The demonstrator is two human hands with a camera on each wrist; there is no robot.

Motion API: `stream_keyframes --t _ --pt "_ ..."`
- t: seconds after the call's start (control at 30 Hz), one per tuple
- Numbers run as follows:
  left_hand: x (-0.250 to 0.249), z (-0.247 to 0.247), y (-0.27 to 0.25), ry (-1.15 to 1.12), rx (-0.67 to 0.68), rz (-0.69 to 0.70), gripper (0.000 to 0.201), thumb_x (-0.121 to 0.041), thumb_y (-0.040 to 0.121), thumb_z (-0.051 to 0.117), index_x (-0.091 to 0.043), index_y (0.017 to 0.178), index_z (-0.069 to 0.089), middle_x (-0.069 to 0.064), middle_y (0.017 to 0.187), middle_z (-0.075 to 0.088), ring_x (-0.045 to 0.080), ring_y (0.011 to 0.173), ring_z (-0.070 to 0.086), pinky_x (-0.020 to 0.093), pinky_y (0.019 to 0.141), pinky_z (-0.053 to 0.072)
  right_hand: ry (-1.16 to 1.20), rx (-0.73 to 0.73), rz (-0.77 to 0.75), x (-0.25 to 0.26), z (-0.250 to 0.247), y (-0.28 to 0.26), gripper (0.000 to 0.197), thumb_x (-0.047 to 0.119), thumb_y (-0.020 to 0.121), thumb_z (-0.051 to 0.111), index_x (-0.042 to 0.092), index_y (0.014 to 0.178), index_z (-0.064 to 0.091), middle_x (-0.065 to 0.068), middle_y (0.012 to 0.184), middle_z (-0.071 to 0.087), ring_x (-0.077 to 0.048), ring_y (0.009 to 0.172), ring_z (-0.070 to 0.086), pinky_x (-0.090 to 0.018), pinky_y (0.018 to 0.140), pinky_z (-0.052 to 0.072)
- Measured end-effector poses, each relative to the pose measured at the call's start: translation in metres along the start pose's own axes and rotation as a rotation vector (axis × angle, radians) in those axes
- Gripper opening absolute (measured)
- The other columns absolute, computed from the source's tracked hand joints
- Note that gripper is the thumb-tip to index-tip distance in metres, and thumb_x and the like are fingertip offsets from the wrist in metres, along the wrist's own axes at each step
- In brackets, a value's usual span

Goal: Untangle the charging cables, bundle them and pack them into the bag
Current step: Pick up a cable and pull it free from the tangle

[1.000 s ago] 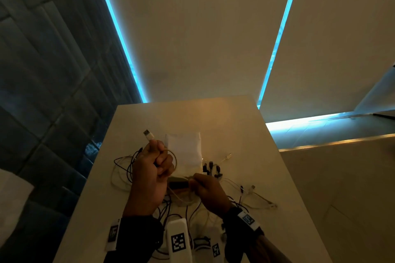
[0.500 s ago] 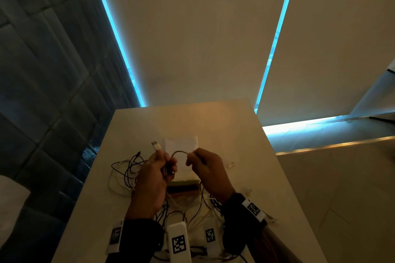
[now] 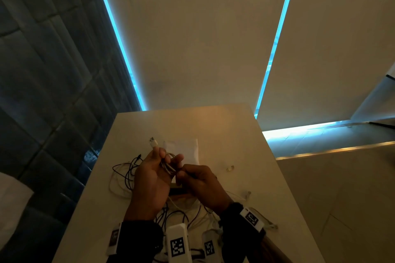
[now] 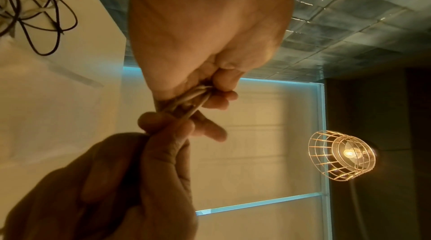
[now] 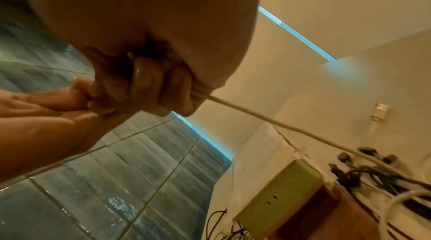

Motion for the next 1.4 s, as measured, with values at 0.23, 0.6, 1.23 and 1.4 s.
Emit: stream_keyframes --t 0.23,0.6,1.23,1.4 --pt "-0.007 0.015 -0.004 0.051 0.107 0.055 0.03 -0.027 0.089 0.042 -0.012 0.066 0.052 0.004 0.062 0.05 0.013 0.045 0.038 0.021 0.048 0.038 -0.026 0.006 0.082 -0.022 -0.003 -0.012 0.023 -0.001 0.098 0.045 0.004 0.078 0.055 0.015 0.051 0.057 0.006 0.05 0.054 -0.006 0.055 0.041" --pt "-0.002 0.021 0.0 0.144 0.114 0.061 0.034 -0.028 0.085 0.043 -0.015 0.058 0.057 0.0 0.054 0.041 0.012 0.042 0.037 0.02 0.043 0.035 -0.171 -0.08 0.081 -0.059 -0.015 -0.003 0.027 0.015 0.097 0.05 0.012 0.071 0.056 0.007 0.062 0.048 -0.004 0.059 0.043 -0.021 0.06 0.036" --pt "-0.013 -0.018 0.003 0.387 -0.075 0.072 0.037 -0.017 0.102 0.031 -0.008 0.069 0.044 -0.002 0.051 0.045 0.014 0.049 0.036 0.023 0.049 0.027 -0.257 -0.299 0.152 -0.072 -0.037 0.014 0.031 0.016 0.095 0.055 0.019 0.065 0.061 0.01 0.054 0.053 -0.002 0.051 0.047 -0.019 0.054 0.037" --pt "-0.005 -0.021 0.004 0.541 -0.138 0.037 0.038 -0.019 0.103 0.03 -0.01 0.071 0.047 0.006 0.062 0.056 0.022 0.062 0.05 0.031 0.058 0.03 -0.122 -0.22 -0.07 -0.001 -0.018 0.025 0.024 0.016 0.096 0.055 0.01 0.074 0.064 0.009 0.052 0.05 -0.004 0.049 0.043 -0.022 0.052 0.035"
Point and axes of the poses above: each hand's wrist, its own y-axis towards the middle knuckle, its own z-axis out of the palm, x = y × z, the point moved 9 cm from there along y, towards the middle knuckle
